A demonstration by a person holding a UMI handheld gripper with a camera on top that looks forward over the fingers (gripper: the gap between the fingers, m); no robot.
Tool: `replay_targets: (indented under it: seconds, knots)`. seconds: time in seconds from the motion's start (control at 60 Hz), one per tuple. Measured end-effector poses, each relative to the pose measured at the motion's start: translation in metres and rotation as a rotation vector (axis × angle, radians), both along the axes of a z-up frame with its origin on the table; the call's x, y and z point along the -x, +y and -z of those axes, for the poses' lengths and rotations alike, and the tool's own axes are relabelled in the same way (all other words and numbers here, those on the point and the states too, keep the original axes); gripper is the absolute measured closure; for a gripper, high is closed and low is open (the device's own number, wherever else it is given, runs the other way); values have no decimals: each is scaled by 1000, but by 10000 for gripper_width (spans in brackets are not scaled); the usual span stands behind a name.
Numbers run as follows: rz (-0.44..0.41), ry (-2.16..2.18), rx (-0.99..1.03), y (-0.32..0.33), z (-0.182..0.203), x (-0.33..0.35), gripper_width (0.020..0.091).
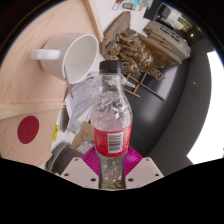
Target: Pour water
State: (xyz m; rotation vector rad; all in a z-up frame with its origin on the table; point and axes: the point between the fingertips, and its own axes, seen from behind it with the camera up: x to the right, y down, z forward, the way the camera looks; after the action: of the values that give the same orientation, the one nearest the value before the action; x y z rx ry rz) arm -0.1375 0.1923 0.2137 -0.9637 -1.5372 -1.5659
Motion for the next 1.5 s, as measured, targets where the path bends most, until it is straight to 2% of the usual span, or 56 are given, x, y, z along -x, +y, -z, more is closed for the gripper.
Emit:
replay_targets:
  seconds: [0.133, 0.35, 0.45, 0.6, 0.883, 1.133, 1.167, 1.283, 1.4, 1.433, 1.5]
  knots:
    - [37, 122, 13, -4, -6, -9, 855]
    - [193, 779, 65, -27, -19, -44, 854]
    - [276, 1139, 99, -40, -9, -54, 853]
    - [339, 1560, 199, -44, 29, -52, 854]
    - [329, 1856, 304, -27, 106, -57, 849]
    - [346, 1977, 358, -25, 153, -54, 837]
    - [311, 1985, 338, -24, 148, -55, 833]
    - [300, 2003, 326, -29, 149, -55, 755]
    - [337, 2045, 347, -33, 151, -57, 630]
    - [362, 2049, 355, -36, 152, -59, 548]
    - [382, 2051, 366, -42, 146, -59, 277]
